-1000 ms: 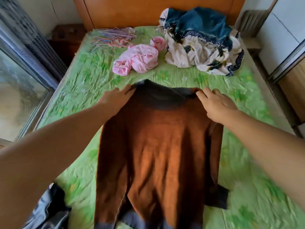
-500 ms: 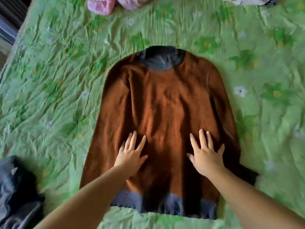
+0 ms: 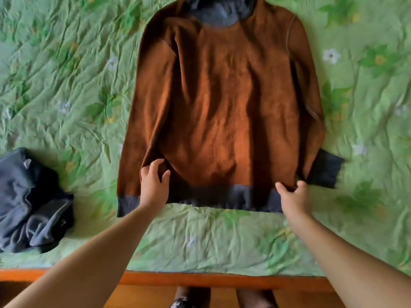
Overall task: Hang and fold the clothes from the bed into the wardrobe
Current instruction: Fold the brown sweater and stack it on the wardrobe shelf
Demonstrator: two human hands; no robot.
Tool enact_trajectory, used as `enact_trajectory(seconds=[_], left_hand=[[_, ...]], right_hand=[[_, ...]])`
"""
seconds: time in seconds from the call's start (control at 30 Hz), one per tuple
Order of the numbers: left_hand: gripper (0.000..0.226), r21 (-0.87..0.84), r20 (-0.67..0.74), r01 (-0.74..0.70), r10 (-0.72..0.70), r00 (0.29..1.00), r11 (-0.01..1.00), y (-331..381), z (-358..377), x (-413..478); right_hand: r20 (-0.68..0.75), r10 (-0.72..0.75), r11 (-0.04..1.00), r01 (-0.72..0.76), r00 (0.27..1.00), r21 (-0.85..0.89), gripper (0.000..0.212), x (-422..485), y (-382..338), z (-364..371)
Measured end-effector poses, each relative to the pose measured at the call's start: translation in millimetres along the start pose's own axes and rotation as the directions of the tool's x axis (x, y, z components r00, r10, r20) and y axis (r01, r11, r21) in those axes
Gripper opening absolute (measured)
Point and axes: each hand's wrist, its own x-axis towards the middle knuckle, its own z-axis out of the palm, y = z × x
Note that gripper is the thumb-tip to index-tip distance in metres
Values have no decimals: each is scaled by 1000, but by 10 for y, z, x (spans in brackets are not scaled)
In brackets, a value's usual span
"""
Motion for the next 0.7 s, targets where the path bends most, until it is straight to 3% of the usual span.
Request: enact_trajectory(seconds=[0.1,0.2,0.3,0.4,0.47,0.5,0.53,0.6,0.63,0.7], left_hand=[[42,6,94,9,-10,995,1000,-78,-141,20],[42,65,89,-2,-4,996,998,-177,-277,51],[42,193,114,28,-50,992,981,-324,-395,52],[41,348,205,-13,-63,977,938,-342,-421,18],[41,474,256,-68,-64,965,878,-243,-401,-5],[38,549,242,-93,-52,969,831,-170,-397,-10],[34,612,208,-122,-10,978,782,-108,-398,-5],[29,651,125,-214,176,977,728,-15,-396,33],[28,620,68,-254,271,960,743,19,-395,58],[27,451,-113,-198,275,955,870,47,-411,138]], right_hand=[[82,20,997,-14,996,-77,20,-41,124,-49],[22,21,986,-17,1000,-164,41,40,195,-226],[47,31,966,-18,998,-257,35,120,341,-452],[128,61,888,4,990,-460,30,148,361,-554],[62,-17,851,47,998,-523,31,159,246,-532],[9,-148,837,130,989,-532,39,169,174,-507],[10,-319,772,266,948,-578,48,165,82,-460],[139,-643,493,547,753,-676,58,83,-180,-308],[249,-709,349,636,660,-688,60,43,-343,-195],[498,-642,154,734,583,-661,61,-40,-664,92]])
